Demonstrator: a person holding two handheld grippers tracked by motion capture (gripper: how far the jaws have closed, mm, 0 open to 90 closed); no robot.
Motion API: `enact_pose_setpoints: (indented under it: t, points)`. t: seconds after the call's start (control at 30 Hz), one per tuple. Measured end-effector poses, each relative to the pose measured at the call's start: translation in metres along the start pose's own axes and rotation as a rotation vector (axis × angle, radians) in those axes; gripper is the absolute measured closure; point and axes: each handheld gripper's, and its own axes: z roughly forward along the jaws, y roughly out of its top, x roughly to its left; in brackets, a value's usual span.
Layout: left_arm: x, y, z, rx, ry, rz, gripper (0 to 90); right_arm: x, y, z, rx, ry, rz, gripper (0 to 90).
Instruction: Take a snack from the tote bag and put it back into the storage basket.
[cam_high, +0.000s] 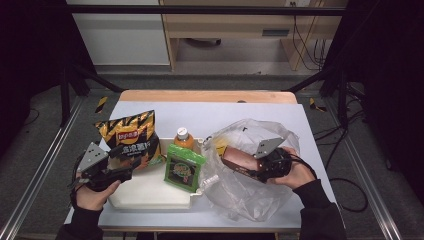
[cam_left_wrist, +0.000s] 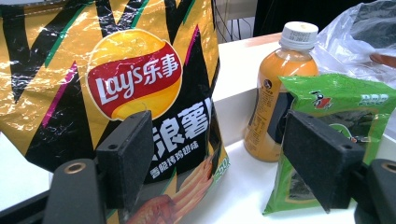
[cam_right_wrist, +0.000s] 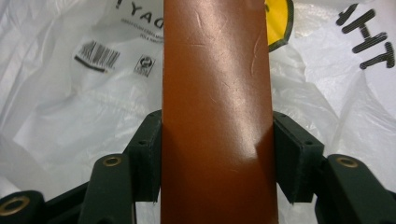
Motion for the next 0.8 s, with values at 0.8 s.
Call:
enact_pose_setpoints:
  t: [0.8]
  points:
    - [-0.002, 0.0, 0.001, 0.005, -0.005, 0.004, 24.0, 0.005, 0.013, -0.008, -0.052, -0.016, -0.017, 43.0]
